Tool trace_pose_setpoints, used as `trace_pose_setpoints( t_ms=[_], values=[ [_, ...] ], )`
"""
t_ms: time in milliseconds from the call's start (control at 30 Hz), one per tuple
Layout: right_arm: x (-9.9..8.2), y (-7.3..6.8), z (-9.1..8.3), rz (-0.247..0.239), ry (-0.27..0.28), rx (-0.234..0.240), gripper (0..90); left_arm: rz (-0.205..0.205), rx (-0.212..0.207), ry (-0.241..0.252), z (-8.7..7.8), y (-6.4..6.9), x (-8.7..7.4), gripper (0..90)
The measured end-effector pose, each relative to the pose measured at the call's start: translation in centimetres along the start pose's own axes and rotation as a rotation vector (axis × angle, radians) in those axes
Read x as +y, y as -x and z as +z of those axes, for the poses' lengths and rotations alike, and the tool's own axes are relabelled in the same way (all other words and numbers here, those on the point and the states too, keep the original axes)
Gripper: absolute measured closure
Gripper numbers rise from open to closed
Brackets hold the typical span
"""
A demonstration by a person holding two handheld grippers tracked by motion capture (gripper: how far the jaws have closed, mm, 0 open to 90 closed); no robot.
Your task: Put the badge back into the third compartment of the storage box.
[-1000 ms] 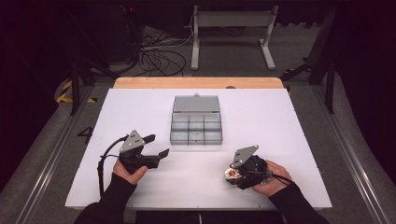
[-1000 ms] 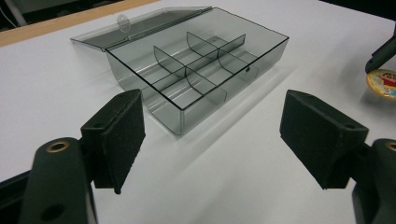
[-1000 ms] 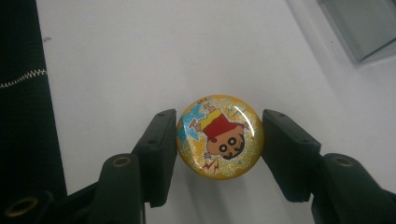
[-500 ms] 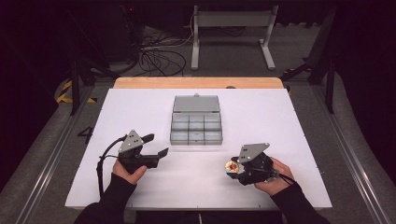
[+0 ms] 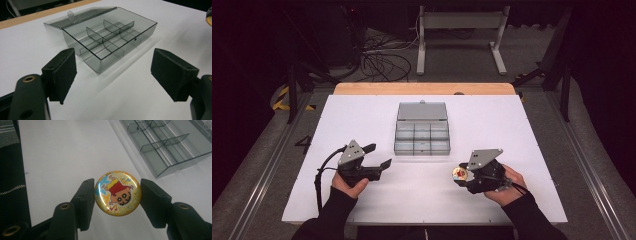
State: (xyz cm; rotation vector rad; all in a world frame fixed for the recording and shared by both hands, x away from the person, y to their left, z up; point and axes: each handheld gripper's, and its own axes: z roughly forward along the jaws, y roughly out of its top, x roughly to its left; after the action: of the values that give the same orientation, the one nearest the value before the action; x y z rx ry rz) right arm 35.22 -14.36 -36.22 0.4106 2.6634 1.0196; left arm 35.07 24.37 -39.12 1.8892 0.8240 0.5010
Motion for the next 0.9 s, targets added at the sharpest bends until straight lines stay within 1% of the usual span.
trace_pose_setpoints(
  t_ms=[133,267,400,500,533,733,800,900],
  values=[
    [0.7,0.3,-0.1,-0.001,0.011,-0.004,47.3,-0.012,0.001,0.003,-0.2,0.1,-0.2,21.4],
    [1.3,0.6,-0.2,-0.002,0.024,-0.003,47.3,-0.007,0.009,0.002,-0.5,0.0,-0.3,21.3],
    [1.8,0.9,-0.3,-0.004,0.040,-0.001,47.3,-0.009,0.014,0.006,-0.6,-0.1,-0.4,21.4],
    [2.2,1.1,-0.3,-0.004,0.043,-0.001,47.3,-0.017,0.015,0.008,-0.7,0.0,-0.4,21.4],
    [2.3,1.1,-0.3,-0.007,0.047,0.000,47.3,-0.013,0.018,0.008,-0.7,-0.1,-0.4,21.4],
    [2.8,1.4,-0.3,0.000,0.052,-0.002,47.3,-0.017,0.018,0.013,-0.7,-0.1,-0.4,21.3],
    [3.0,1.6,-0.3,0.003,0.054,-0.006,47.3,-0.009,0.020,0.008,-0.7,-0.1,-0.5,21.2],
    [3.5,1.9,-0.3,0.012,0.058,-0.013,47.3,-0.016,0.018,0.012,-0.7,-0.1,-0.5,21.0]
  ],
)
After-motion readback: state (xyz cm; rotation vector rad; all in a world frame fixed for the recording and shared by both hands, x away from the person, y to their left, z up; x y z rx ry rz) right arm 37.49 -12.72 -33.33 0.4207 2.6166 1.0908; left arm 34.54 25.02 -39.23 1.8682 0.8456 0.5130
